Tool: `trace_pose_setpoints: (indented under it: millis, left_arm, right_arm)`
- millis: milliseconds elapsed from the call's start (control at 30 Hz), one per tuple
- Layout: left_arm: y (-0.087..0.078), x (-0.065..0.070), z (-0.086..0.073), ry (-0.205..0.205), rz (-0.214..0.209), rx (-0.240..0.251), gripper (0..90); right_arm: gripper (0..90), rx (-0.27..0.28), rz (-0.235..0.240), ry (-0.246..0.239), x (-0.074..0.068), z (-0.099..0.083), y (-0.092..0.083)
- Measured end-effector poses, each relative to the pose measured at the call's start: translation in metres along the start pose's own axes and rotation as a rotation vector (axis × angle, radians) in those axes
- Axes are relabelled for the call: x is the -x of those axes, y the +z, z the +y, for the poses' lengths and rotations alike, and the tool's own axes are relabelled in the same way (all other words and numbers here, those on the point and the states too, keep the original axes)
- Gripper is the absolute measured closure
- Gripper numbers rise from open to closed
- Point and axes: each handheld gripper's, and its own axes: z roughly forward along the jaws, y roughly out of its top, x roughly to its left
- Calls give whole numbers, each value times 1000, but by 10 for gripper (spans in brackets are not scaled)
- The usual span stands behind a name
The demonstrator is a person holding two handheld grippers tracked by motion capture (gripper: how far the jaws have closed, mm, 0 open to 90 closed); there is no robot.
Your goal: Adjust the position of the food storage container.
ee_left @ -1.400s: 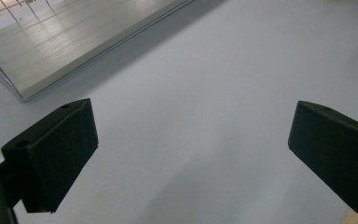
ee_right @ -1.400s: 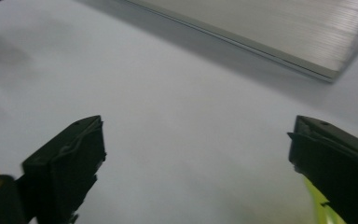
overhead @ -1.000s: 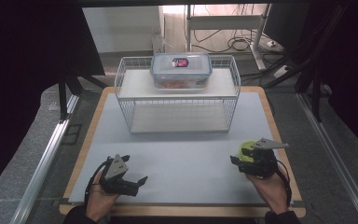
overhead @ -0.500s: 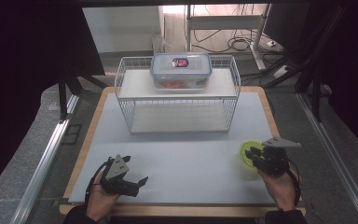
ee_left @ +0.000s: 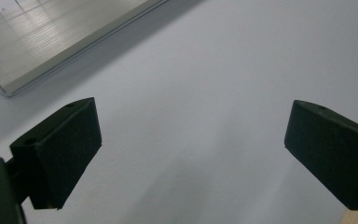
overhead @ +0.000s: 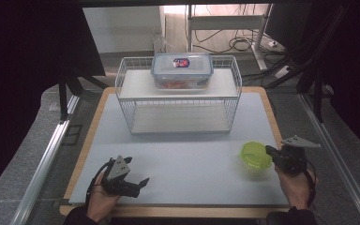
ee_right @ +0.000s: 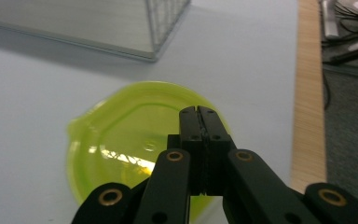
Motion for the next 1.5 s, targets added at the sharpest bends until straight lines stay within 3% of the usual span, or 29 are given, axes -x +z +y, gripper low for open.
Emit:
trace_pose_setpoints:
  millis: [300,633,1000,1500]
  left_arm:
    - [2,0,-1,5,-2,-13,38]
    - [4,2,-1,17,-7,-30,39]
    - [5,3,-1,29,-8,-37,40]
    - [6,4,-1,40,-11,-42,40]
  right_arm:
    - [900,-32,-62,46,22,-9,10]
    - [893,-78,-57,61,22,-13,20]
    - [895,-82,-14,54,8,-10,27]
    - [900,-84,87,19,-34,2,46]
